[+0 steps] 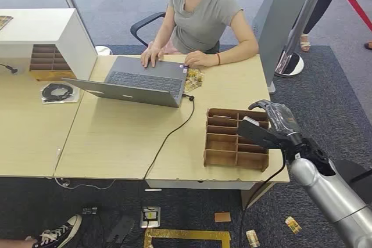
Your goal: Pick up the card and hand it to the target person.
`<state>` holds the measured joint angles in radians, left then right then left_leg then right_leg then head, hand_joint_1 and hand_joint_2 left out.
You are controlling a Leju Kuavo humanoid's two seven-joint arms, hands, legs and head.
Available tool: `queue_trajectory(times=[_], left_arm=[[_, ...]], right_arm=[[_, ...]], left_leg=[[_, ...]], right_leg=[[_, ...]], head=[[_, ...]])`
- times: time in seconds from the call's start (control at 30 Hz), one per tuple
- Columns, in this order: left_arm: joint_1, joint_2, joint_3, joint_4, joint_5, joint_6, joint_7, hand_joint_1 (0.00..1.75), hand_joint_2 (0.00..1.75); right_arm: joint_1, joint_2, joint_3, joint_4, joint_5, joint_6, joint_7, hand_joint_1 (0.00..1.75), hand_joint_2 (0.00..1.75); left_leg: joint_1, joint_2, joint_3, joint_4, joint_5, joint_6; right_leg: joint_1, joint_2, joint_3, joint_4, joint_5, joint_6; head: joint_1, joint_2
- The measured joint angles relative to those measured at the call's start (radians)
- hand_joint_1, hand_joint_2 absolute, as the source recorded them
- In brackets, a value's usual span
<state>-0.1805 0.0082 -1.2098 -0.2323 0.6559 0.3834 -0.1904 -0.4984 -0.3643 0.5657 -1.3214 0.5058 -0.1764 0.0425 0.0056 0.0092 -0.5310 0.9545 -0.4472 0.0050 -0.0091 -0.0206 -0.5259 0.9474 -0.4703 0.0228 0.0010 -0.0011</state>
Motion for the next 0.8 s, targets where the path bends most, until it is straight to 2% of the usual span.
queue_trajectory(times=[0.57,0.8], left_arm=[[0.001,0.0,0.0,0.0,0.003,0.002,0.0,0.0,1.75],[0.002,0.0,0.0,0.0,0.004,0.003,0.0,0.0,1.75]], right_arm=[[-0.007,0.01,0.025,0.032,0.018,0.009,-0.001,0.89,1.75],[-0.009,0.012,0.033,0.035,0.035,0.01,0.005,0.89,1.75]], left_leg=[[0.0,0.0,0.0,0.0,0.0,0.0],[0.0,0.0,0.0,0.0,0.0,0.0]], right_leg=[[0.0,0.0,0.0,0.0,0.0,0.0],[0.0,0.0,0.0,0.0,0.0,0.0]], head=[[0.0,0.0],[0.0,0.0]])
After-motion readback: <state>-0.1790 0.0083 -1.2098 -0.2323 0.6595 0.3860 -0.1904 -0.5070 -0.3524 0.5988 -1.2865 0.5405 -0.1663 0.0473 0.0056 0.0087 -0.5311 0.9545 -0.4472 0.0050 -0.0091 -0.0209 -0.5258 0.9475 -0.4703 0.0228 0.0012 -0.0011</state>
